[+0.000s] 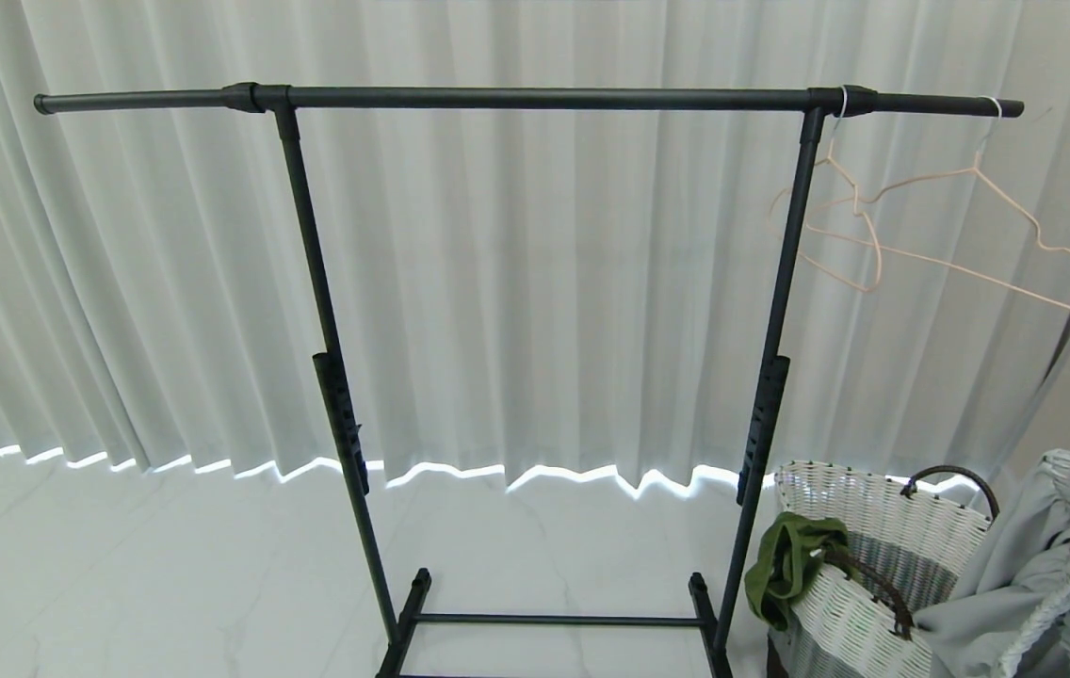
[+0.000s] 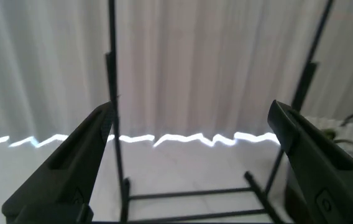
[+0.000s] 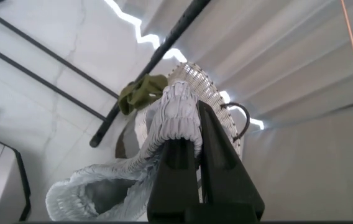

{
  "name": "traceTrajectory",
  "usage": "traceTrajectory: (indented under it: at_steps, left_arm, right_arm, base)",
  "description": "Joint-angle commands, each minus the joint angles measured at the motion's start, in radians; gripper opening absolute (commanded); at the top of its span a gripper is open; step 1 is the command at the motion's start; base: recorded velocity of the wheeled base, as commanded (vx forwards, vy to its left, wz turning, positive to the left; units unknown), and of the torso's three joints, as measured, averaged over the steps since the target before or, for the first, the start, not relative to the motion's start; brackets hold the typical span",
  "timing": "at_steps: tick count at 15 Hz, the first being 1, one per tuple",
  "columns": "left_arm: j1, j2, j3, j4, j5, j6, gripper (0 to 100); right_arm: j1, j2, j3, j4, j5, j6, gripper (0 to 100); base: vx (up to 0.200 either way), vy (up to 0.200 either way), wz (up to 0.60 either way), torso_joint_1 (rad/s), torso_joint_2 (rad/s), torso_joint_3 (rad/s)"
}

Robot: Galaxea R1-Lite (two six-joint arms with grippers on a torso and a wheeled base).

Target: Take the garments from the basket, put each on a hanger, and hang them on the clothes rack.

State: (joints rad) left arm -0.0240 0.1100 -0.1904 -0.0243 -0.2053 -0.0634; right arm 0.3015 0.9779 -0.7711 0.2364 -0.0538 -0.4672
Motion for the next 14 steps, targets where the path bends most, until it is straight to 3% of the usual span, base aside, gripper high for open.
traceTrajectory:
  at_steps: [1, 3, 4, 6, 10, 13, 14]
  left_arm:
    - [-0.030, 0.287, -0.236, -0.008, -0.089, 0.039, 100]
    - [-0.034, 0.361, -0.277, -0.011, -0.108, 0.134, 100]
    - [-0.057, 0.382, -0.271, -0.011, -0.126, 0.221, 100]
    - [-0.152, 0.428, -0.274, -0.011, -0.197, 0.231, 100]
    - [-0.254, 0.691, -0.399, -0.013, -0.200, 0.226, 100]
    - [-0.304, 0.950, -0.541, -0.013, -0.152, 0.191, 100]
    - [-0.359, 1.030, -0.569, -0.011, -0.085, 0.154, 100]
  right_arm:
    - [0.028, -0.001, -0.010, -0.002, 0.000, -0.001, 0]
    - [0.039, 0.001, -0.025, -0.002, 0.014, 0.001, 0]
    - [0.041, 0.004, -0.048, -0.002, 0.045, 0.001, 0]
    - [0.045, 0.005, -0.086, -0.002, 0.098, 0.013, 0]
    - [0.067, 0.033, -0.180, 0.000, 0.144, 0.056, 0]
    - [0.107, 0.081, -0.251, -0.002, 0.144, 0.128, 0]
    - [0.120, 0.104, -0.274, -0.003, 0.144, 0.151, 0]
  base:
    - [0.000, 0.000, 0.00, 0.000, 0.00, 0.000]
    - [0.000, 0.000, 0.00, 0.000, 0.00, 0.000]
    - [0.000, 0.000, 0.00, 0.000, 0.00, 0.000]
    - [0.000, 0.000, 0.00, 0.000, 0.00, 0.000]
    - [0.000, 0.000, 0.00, 0.000, 0.00, 0.000]
    - [0.000, 0.000, 0.00, 0.000, 0.00, 0.000]
    - [0.000, 0.000, 0.00, 0.000, 0.00, 0.000]
